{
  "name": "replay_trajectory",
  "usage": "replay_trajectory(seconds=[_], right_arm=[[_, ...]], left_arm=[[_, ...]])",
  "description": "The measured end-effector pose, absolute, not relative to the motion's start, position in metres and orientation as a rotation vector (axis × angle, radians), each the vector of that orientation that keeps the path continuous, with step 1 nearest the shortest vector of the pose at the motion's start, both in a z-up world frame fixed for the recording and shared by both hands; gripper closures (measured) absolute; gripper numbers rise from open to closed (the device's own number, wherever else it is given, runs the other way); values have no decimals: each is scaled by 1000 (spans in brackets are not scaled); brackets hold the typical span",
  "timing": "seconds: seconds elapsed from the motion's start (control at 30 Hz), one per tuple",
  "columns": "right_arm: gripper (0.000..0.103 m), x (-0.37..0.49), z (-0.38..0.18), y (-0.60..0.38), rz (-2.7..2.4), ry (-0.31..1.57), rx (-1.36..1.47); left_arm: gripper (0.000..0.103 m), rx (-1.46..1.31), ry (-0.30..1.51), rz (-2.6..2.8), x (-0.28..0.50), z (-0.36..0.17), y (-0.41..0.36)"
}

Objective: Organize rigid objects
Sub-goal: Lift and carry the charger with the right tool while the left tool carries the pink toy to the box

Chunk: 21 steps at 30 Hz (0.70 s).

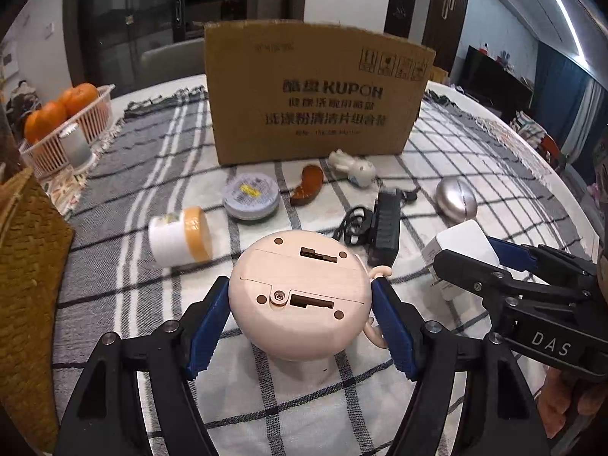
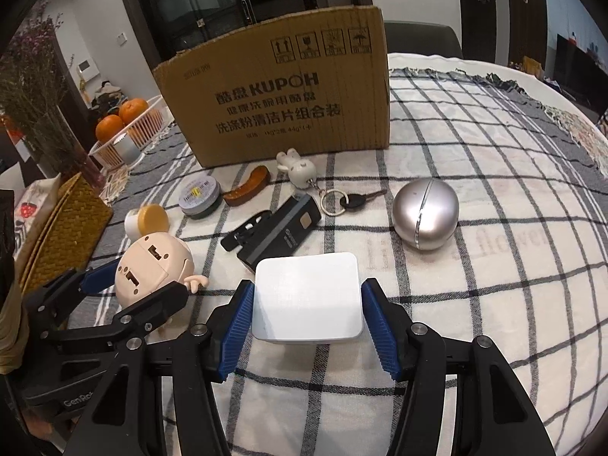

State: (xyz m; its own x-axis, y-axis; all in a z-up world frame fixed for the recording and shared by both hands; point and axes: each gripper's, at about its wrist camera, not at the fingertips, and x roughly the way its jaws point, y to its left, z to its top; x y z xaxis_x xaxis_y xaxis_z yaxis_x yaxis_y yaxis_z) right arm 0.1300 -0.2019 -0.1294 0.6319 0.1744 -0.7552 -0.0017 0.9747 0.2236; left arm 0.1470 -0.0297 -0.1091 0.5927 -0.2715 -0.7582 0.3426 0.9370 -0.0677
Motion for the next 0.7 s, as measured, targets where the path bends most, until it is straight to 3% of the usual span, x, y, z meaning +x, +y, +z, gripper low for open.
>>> replay_trajectory(seconds=[0.7], right_arm=[[45, 123, -56, -214, 63, 672, 207]], left_arm=[[29, 33, 659, -227, 142, -24, -29]])
